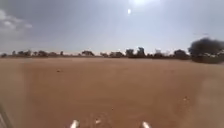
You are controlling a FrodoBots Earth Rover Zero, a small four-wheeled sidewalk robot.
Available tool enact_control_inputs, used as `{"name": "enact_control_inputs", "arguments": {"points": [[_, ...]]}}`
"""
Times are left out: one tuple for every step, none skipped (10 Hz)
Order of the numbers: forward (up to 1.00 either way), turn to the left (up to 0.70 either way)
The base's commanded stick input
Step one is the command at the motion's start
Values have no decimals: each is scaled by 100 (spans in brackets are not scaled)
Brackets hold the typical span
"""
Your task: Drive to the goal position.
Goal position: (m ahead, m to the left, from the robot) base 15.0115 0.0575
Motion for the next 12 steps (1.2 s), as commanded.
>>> {"name": "enact_control_inputs", "arguments": {"points": [[70,0],[70,0],[70,0],[70,0],[70,0],[70,0],[70,0],[70,0],[70,0],[70,0],[70,0],[70,0]]}}
